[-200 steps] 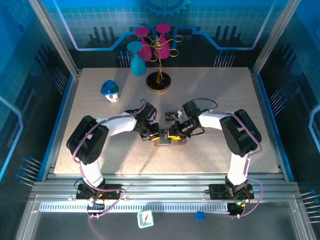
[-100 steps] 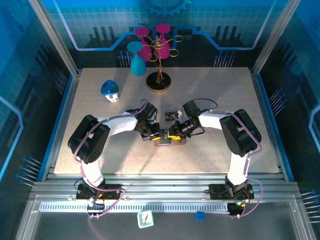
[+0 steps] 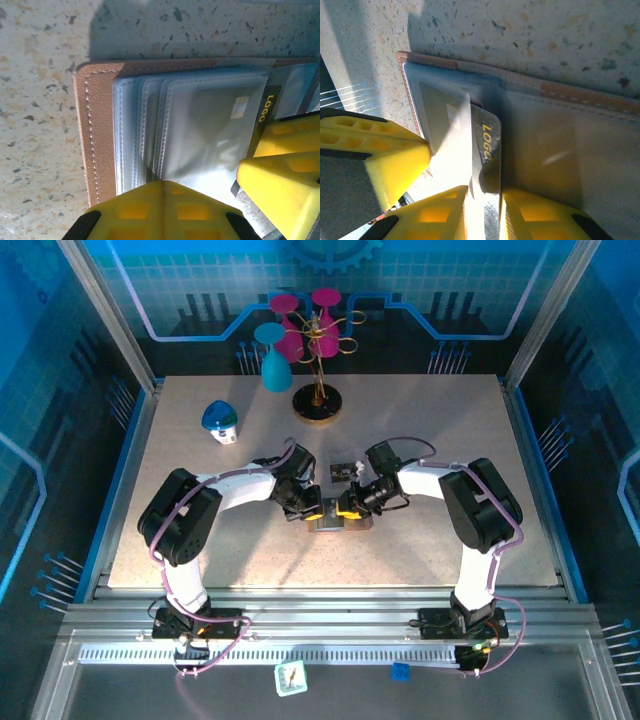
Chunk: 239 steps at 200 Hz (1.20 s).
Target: Take the credit cards out of the card holder
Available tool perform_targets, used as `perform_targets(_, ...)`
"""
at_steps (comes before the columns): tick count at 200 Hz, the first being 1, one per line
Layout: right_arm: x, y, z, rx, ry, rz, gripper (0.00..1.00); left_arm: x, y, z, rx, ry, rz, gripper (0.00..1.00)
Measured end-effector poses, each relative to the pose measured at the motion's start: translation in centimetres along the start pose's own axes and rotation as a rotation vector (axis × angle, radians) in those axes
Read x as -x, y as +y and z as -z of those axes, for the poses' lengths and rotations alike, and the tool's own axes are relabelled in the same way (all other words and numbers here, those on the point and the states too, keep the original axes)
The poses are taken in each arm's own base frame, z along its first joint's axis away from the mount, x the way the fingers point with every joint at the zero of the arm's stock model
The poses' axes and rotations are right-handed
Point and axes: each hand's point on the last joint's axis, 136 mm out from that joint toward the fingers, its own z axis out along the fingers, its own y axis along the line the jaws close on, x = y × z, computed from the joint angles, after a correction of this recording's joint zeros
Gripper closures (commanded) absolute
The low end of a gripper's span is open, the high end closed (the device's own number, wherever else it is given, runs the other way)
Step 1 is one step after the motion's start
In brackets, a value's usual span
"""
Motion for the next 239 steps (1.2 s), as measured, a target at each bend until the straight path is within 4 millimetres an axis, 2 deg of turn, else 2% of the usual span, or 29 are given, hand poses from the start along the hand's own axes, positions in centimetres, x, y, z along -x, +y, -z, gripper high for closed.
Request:
perform_targets(118, -0.1, 0.2, 0.5, 0.004, -0.01, -0.005, 0.89, 0.0, 0.0, 0.0, 0.001, 0.001, -0.001, 0.93)
perform_targets(239, 0.0, -0.7, 1.8, -0.002, -0.028, -0.016, 0.9, -0.1, 0.4, 0.1, 0.015, 0.007, -0.018, 0.93)
